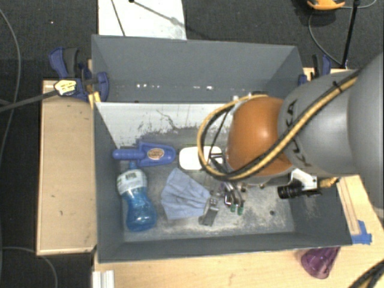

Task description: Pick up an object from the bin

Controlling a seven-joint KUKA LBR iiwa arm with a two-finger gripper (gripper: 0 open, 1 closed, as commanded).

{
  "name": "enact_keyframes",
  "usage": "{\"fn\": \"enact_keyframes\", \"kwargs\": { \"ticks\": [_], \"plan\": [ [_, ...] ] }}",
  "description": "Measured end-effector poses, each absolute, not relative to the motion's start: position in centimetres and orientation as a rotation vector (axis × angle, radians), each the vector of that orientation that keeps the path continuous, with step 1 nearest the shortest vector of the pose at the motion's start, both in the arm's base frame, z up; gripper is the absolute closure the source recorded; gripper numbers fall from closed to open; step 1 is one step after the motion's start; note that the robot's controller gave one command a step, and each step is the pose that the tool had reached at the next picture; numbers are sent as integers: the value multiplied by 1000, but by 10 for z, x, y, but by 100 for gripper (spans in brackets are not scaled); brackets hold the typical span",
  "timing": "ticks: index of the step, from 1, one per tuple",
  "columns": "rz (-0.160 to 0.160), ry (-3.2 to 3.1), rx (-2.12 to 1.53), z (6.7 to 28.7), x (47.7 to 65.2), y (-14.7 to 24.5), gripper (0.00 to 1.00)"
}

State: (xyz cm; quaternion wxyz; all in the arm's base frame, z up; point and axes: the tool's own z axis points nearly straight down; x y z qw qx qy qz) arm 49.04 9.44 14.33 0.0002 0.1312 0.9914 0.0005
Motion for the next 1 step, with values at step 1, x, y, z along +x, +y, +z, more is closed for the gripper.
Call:
{"fn": "enact_keyframes", "kwargs": {
  "ticks": [1],
  "plan": [
    [9, 3098, 450, 77, 481, 106, 0]
  ]
}}
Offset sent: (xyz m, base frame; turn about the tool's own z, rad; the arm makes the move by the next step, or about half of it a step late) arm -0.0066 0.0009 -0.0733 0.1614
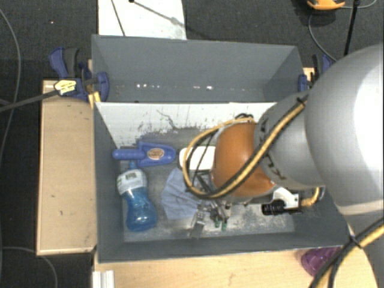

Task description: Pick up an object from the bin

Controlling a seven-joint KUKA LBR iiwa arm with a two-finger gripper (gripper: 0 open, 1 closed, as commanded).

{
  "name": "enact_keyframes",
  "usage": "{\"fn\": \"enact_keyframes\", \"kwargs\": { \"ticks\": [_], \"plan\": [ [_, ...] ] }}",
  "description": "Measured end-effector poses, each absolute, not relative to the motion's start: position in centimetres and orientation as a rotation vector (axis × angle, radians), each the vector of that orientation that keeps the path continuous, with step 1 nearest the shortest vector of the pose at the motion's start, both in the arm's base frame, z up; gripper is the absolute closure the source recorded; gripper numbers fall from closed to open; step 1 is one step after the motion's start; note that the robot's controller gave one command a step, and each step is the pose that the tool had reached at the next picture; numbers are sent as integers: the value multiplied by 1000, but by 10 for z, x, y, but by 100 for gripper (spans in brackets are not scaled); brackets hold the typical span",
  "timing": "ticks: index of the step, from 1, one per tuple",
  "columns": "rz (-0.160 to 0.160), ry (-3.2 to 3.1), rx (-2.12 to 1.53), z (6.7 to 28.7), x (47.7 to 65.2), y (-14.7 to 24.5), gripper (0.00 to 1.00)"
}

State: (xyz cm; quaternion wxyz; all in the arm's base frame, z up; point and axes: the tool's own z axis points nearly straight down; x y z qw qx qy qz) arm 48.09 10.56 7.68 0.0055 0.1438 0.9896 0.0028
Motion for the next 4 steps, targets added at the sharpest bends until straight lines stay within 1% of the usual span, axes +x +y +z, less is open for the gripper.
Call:
{"fn": "enact_keyframes", "kwargs": {
  "ticks": [1, 3, 4],
  "plan": [
    [12, 3092, 545, 53, 481, 105, 100],
    [10, 3085, 564, 59, 481, 103, 100],
    [9, 3086, 562, 66, 481, 103, 100]
  ]
}}
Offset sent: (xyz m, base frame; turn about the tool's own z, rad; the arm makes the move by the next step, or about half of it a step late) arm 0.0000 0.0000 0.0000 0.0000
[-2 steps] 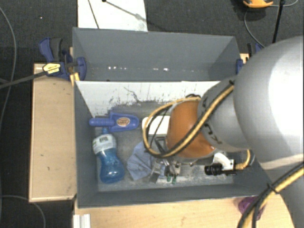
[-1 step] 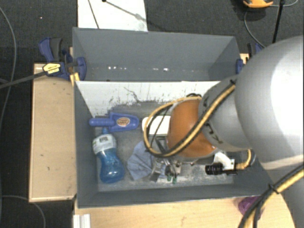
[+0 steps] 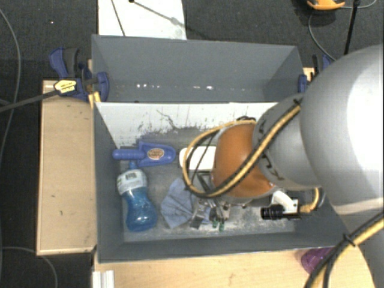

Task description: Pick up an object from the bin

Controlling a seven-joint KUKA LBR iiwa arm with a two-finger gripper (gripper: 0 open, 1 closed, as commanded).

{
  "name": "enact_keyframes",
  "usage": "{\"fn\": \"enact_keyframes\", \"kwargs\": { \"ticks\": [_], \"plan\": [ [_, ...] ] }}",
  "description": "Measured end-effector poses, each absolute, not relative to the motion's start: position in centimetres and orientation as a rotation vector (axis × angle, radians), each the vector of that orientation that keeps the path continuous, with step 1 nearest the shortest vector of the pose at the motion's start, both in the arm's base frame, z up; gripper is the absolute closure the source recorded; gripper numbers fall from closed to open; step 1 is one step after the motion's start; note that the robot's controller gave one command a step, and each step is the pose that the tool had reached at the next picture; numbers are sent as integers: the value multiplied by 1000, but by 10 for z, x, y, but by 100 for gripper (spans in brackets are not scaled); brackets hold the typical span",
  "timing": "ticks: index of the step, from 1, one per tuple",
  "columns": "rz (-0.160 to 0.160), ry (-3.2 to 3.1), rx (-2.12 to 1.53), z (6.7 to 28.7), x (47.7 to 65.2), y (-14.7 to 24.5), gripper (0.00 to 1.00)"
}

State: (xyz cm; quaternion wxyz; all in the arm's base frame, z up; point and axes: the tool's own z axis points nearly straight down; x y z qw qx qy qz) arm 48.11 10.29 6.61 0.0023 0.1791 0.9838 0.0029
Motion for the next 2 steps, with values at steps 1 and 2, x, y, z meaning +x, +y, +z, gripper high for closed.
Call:
{"fn": "enact_keyframes", "kwargs": {
  "ticks": [1, 2],
  "plan": [
    [9, 3085, 561, 74, 481, 103, 100],
    [7, 3088, 561, 82, 481, 102, 100]
  ]
}}
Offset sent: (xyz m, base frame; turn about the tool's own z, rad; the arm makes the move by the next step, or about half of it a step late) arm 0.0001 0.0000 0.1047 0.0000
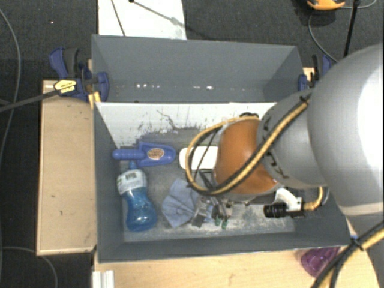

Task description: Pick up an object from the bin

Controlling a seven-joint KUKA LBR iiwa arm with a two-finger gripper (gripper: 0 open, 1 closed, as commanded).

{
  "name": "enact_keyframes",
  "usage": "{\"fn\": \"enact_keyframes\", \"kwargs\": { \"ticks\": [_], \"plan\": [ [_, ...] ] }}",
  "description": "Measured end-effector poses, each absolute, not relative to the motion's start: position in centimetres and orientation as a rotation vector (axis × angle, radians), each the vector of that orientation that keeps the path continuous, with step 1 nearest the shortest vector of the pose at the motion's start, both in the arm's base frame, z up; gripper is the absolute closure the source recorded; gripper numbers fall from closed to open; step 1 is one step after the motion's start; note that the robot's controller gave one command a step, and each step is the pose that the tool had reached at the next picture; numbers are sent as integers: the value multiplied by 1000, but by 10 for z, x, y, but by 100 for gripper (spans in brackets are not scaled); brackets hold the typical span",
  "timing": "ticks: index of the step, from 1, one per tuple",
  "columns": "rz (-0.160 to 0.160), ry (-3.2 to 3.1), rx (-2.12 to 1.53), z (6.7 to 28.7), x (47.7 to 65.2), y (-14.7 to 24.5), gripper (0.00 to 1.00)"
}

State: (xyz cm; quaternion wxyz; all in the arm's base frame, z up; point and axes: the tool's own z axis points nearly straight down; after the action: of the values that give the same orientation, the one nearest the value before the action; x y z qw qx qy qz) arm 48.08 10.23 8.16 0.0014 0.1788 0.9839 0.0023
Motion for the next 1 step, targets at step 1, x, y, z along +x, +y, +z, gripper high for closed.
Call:
{"fn": "enact_keyframes", "kwargs": {
  "ticks": [1],
  "plan": [
    [3, 3096, 560, 103, 479, 102, 100]
  ]
}}
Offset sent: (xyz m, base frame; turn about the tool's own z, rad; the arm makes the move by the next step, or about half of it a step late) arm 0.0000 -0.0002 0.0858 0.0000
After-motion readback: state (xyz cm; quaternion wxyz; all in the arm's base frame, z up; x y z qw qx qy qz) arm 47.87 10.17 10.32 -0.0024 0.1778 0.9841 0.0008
